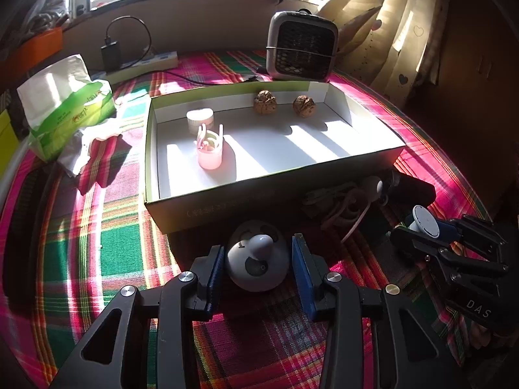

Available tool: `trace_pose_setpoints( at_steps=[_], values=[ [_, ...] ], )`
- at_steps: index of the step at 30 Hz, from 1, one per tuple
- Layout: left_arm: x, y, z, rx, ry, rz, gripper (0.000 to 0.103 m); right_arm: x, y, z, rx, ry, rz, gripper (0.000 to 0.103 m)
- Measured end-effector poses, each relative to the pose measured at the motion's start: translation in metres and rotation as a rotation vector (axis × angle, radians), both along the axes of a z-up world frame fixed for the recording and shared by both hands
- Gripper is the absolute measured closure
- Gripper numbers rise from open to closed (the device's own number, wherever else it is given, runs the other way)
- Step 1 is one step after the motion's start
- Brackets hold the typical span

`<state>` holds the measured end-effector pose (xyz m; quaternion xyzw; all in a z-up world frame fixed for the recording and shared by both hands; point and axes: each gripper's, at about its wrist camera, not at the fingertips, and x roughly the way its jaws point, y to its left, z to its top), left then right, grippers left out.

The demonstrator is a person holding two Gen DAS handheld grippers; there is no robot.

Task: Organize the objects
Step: 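Grasp the white round object by its grey knob with the left tool while the right tool lifts the cup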

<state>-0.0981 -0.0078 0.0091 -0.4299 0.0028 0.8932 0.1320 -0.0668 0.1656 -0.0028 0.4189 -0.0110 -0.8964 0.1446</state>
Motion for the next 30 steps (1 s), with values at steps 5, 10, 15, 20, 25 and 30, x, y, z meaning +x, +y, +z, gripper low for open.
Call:
trace_pose_setpoints(
  at_steps=[5, 10, 15, 20, 25, 30],
  values=[
    [0.0003, -0.0002, 0.0003, 0.000, 0.000, 0.002, 0.067, 0.0001, 0.0012, -0.0001, -0.004, 0.001, 0.000, 0.071],
    [0.0006, -0.0006, 0.0009, -0.002, 0.001, 0.003, 0.067, 0.0001, 0.0011, -0.0001, -0.004, 0.001, 0.001, 0.071],
    [0.0010, -0.0006, 0.0012, -0.003, -0.001, 0.008, 0.067, 0.0004, 0.0006, 0.0002, -0.001, 0.003, 0.003, 0.071],
    [0.0015, -0.0021, 0.0023, 0.005, -0.013, 0.005, 0.068, 0.0005, 0.0007, 0.0036, -0.001, 0.015, 0.006, 0.085],
    [0.0029, -0.0021, 0.0016, 0.009, -0.013, 0.008, 0.068, 0.0001, 0.0004, 0.0027, 0.000, 0.012, 0.007, 0.085],
    [0.0037, -0.0016, 0.0013, 0.014, -0.015, 0.011, 0.068, 0.0017, 0.0000, 0.0027, 0.001, 0.017, 0.007, 0.085]
  ],
)
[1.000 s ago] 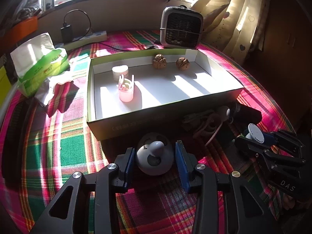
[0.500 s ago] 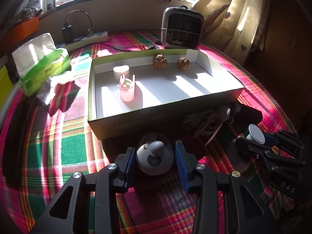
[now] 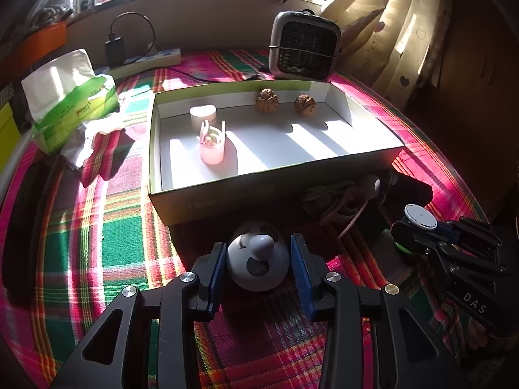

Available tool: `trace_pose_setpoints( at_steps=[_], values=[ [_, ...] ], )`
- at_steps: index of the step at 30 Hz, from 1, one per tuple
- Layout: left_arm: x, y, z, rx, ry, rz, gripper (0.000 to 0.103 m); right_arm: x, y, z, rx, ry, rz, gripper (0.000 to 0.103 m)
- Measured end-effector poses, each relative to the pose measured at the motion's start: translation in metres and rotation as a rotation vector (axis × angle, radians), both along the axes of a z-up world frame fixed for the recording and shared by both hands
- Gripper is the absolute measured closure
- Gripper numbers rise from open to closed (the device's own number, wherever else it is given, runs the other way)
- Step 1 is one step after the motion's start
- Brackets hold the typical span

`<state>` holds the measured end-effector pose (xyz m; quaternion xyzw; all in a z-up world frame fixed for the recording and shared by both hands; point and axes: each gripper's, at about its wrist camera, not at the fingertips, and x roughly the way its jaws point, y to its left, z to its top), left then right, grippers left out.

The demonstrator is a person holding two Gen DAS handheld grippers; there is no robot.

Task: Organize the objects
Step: 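Grasp the white round object by its grey knob with the left tool while the right tool lifts the cup, then carry the white object with the left tool while the right tool carries the cup into the box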

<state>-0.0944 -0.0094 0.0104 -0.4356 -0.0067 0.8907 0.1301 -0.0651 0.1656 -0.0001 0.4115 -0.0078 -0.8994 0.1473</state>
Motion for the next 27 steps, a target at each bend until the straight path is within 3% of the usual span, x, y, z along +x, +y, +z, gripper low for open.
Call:
trace_pose_setpoints(
  at_steps=[27],
  values=[
    [0.006, -0.001, 0.009, 0.014, 0.019, -0.002, 0.079, 0.005, -0.005, 0.015, -0.012, 0.049, 0.021, 0.085]
  ],
)
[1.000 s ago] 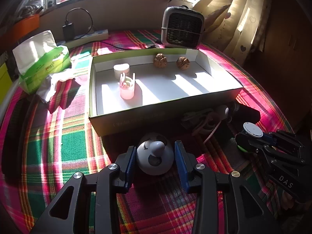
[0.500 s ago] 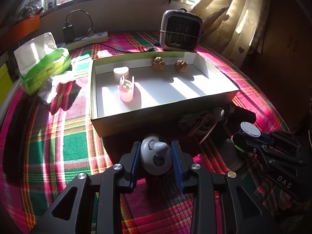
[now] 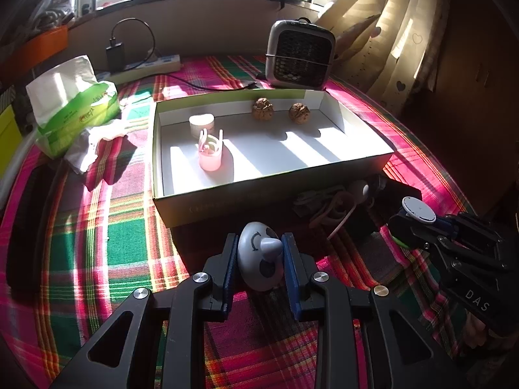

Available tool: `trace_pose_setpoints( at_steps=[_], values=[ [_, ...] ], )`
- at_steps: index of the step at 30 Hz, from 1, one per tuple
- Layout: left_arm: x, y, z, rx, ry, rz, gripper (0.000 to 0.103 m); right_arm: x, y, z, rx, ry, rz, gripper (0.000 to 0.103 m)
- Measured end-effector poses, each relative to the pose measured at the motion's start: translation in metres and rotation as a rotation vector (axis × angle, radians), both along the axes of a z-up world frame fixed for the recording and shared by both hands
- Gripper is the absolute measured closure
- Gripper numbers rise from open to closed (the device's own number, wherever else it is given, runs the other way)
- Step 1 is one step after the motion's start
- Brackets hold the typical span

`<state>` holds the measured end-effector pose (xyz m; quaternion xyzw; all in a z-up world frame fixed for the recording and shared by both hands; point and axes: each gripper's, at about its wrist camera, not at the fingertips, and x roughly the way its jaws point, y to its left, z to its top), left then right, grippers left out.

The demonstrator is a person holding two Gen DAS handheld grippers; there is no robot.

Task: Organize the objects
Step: 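Carry the white object with the left tool while the right tool carries the cup into the box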

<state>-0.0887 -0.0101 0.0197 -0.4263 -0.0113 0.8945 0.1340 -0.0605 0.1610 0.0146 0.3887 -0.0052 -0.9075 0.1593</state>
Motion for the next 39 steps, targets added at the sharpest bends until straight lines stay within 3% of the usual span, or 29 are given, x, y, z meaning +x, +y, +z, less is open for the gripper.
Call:
trace_pose_setpoints(
  at_steps=[19, 32, 39],
  values=[
    [-0.027, 0.002, 0.036, 0.035, 0.051, -0.017, 0.079, -0.029, -0.001, 0.039, -0.004, 0.082, 0.006, 0.085],
    [-0.067, 0.000, 0.047, 0.056, 0.046, -0.003, 0.079, -0.083, -0.001, 0.057, 0.036, 0.121, 0.014, 0.085],
    [-0.090, 0.003, 0.043, 0.043, 0.035, 0.003, 0.079, -0.122, 0.000, 0.048, 0.043, 0.072, 0.014, 0.085]
  ],
)
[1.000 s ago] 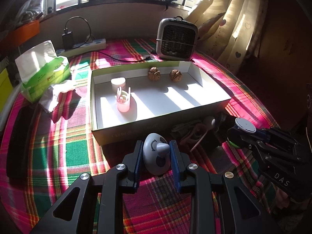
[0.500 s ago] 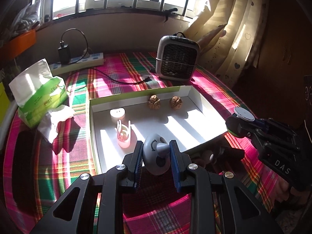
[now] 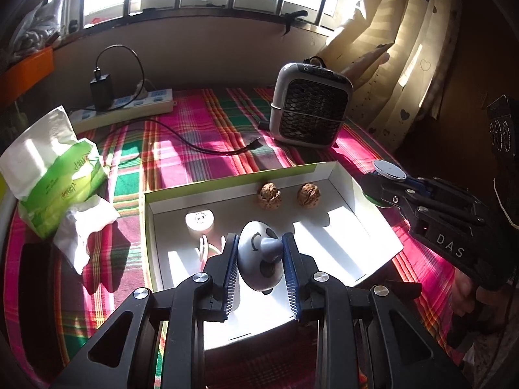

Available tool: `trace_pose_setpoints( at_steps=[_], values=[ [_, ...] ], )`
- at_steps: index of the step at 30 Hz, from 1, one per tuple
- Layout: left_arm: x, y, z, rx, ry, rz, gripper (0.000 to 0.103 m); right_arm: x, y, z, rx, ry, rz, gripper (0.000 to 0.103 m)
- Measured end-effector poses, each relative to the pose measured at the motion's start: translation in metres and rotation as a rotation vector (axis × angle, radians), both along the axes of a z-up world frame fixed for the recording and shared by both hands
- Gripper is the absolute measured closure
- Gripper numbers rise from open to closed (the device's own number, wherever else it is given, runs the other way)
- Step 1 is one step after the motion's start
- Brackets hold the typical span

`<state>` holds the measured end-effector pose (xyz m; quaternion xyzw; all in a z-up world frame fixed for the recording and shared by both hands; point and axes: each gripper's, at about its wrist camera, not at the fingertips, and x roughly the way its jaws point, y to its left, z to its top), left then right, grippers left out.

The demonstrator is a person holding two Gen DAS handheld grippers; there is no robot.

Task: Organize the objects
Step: 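Carry the white object with the left tool while the right tool carries the cup into the box, then lower the white object and open the left tool while the right tool releases the cup in the box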

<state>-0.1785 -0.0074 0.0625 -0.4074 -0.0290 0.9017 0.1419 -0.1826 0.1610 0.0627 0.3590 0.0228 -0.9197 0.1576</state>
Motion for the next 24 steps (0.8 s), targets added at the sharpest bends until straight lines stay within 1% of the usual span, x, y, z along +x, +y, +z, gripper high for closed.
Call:
trace_pose_setpoints(
  at_steps=[4, 7, 11, 17, 24],
  values=[
    [-0.012, 0.000, -0.006, -0.001, -0.021, 0.006, 0.079, -0.021, 0.002, -0.009, -0.006, -0.055, 0.003, 0.085],
    [-0.020, 0.001, -0.011, 0.001, -0.038, 0.007, 0.079, -0.033, 0.001, -0.016, 0.014, -0.076, 0.005, 0.085],
    [-0.028, 0.003, -0.017, -0.008, -0.054, 0.007, 0.079, -0.043, -0.001, -0.024, 0.020, -0.091, 0.002, 0.085],
    [-0.037, 0.004, -0.023, -0.007, -0.067, 0.004, 0.079, -0.054, -0.006, -0.034, 0.066, -0.104, 0.002, 0.085],
    [-0.044, 0.008, -0.027, -0.011, -0.079, 0.001, 0.079, -0.063, -0.008, -0.040, 0.089, -0.111, 0.000, 0.085]
  ],
)
